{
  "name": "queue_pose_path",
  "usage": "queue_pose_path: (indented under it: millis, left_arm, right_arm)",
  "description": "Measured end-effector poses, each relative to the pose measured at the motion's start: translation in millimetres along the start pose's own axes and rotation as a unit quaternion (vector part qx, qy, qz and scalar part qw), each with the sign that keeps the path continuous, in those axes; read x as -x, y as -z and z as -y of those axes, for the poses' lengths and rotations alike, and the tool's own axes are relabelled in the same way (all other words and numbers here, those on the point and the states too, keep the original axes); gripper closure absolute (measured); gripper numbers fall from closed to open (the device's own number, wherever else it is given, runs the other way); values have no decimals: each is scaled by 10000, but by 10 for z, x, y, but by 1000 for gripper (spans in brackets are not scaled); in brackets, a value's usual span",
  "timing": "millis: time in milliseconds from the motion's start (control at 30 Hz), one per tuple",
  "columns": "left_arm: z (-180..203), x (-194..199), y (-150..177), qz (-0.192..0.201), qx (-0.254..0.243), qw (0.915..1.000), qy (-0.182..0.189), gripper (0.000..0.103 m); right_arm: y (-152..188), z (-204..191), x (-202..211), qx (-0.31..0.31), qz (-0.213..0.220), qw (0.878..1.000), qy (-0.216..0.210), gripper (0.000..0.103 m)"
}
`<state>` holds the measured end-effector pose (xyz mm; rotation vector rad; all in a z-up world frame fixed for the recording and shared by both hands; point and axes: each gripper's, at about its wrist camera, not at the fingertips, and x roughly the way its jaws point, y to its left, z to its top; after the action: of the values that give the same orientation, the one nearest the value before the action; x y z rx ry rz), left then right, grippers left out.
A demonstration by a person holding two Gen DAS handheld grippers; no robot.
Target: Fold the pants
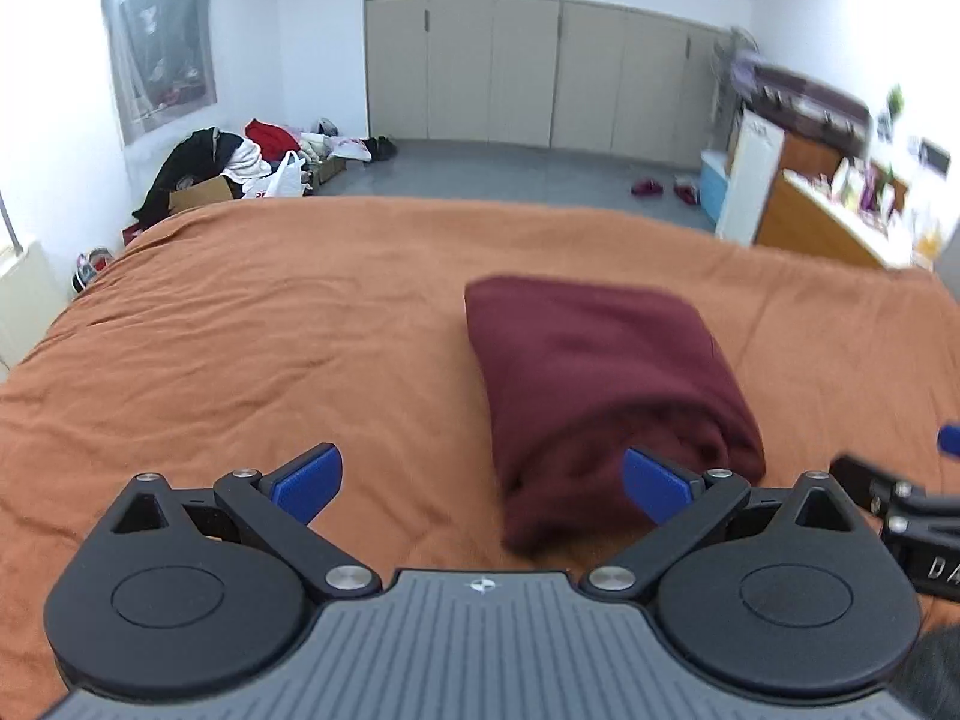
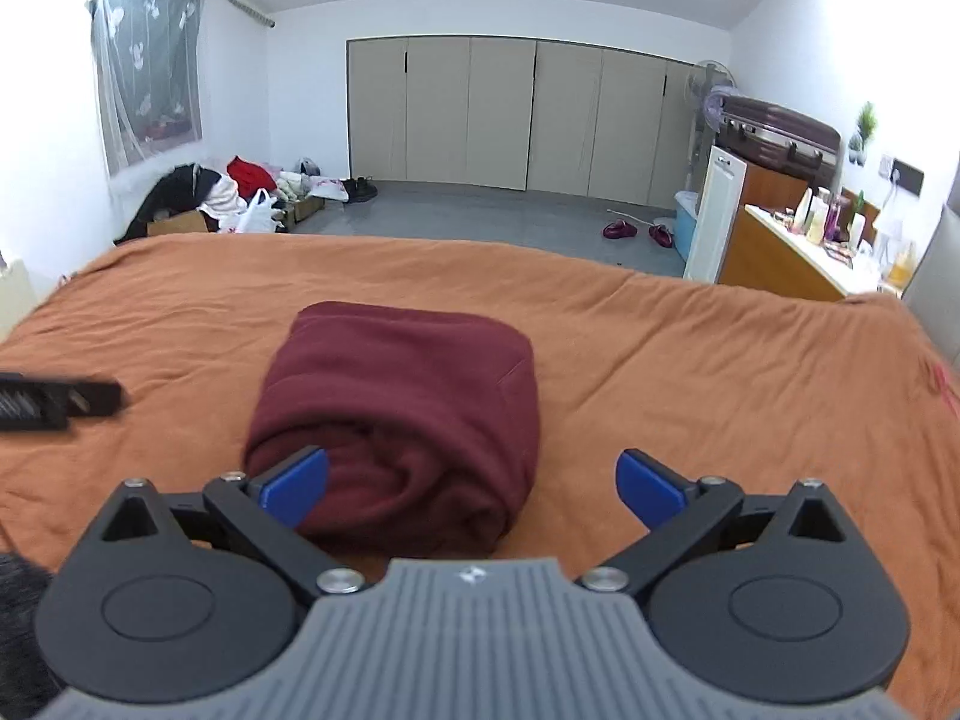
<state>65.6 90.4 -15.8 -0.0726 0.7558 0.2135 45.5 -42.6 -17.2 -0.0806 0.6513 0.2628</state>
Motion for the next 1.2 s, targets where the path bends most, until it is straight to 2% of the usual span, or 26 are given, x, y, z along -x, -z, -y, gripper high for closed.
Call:
queue_pose_path:
  millis: [167,267,433,1200]
  left_arm:
    - [66,165,167,1,-121,9997,233,0]
    - [121,210,214,-68,-212,9995,228,0]
    - [131,216,221,-124,-117,9995,258,0]
    - [220,245,209,-187,-279,9991,248,0]
  right_arm:
    - [64,-90,324,104,-36,9996,254,5]
    - [47,-69,469,-71,-124,9998,133,5]
    - [75,27,551,-534,-286,9981,-99,5]
    - [165,16,596,-393,-461,9981,-107,5]
